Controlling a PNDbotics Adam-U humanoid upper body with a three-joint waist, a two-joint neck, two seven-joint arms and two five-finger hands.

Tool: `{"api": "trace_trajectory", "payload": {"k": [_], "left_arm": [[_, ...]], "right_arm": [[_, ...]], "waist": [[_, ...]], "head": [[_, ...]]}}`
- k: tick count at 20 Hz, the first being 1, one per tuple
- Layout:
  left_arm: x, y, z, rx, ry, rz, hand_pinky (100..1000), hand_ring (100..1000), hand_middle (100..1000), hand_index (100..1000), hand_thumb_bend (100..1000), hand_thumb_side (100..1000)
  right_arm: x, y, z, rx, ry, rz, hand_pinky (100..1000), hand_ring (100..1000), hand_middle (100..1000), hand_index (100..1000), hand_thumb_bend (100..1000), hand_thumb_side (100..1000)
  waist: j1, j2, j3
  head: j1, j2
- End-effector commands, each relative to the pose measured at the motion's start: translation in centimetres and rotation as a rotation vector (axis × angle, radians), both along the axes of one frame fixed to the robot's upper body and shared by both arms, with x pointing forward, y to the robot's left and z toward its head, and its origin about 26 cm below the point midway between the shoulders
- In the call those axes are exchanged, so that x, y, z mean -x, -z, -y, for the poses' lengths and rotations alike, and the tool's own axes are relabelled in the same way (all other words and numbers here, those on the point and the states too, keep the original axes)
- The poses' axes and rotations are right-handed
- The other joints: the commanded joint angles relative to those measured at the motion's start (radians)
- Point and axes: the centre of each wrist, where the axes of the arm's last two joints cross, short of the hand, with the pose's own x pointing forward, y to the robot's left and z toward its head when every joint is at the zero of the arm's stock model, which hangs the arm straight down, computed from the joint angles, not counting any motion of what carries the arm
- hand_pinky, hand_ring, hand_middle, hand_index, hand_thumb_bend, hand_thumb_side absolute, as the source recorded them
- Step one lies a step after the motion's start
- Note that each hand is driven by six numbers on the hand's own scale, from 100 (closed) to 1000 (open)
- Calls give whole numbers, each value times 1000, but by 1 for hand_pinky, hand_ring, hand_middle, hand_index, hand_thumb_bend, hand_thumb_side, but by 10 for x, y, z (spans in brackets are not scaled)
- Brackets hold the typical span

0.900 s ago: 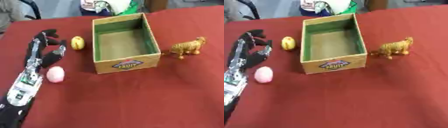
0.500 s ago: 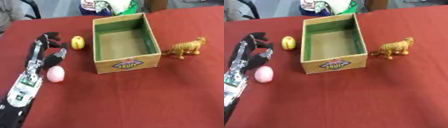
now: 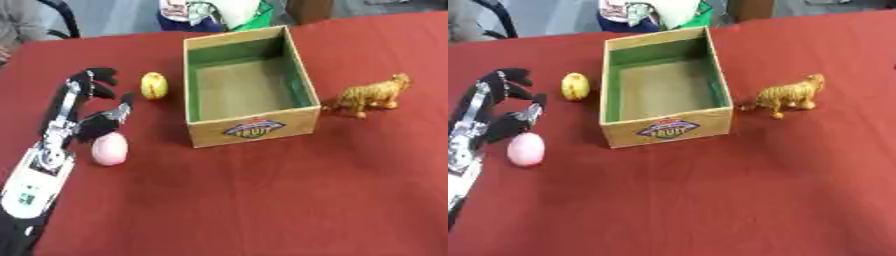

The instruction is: Pick up objects on the table and place them in the box.

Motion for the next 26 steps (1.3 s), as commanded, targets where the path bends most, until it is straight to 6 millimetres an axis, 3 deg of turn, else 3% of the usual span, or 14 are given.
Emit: {"api": "trace_trajectory", "payload": {"k": [1, 9, 19, 22, 24, 26], "left_arm": [[12, -25, -20, -131, -7, -3, 679, 576, 609, 758, 427, 227], [29, -29, -44, -332, 55, -187, 667, 580, 621, 768, 411, 144], [22, 7, -39, -343, 98, -363, 680, 638, 717, 809, 476, 167], [19, 13, -37, -362, 66, -374, 656, 618, 699, 807, 438, 107], [18, 16, -36, -373, 42, -376, 617, 571, 625, 773, 366, 100], [16, 17, -34, -375, 0, -363, 558, 490, 535, 709, 222, 100]], "right_arm": [[1, -9, 5, 29, 14, 21, 513, 649, 687, 789, 100, 100], [0, -8, 6, 32, 17, 11, 514, 649, 687, 790, 100, 100], [0, -7, 6, 28, 17, 10, 513, 649, 688, 791, 100, 100], [-1, -7, 6, 26, 16, 10, 513, 649, 688, 796, 100, 100], [-1, -7, 6, 24, 18, 10, 513, 648, 688, 796, 100, 100], [-1, -7, 6, 22, 19, 9, 513, 648, 688, 797, 100, 100]], "waist": [[-3, -20, 4], [-2, -29, 17], [-6, -28, 8], [-7, -27, 6], [-7, -27, 6], [-7, -27, 7]], "head": [[-7, -1], [-9, -3], [-3, -10], [1, -10], [3, -11], [4, -11]]}}
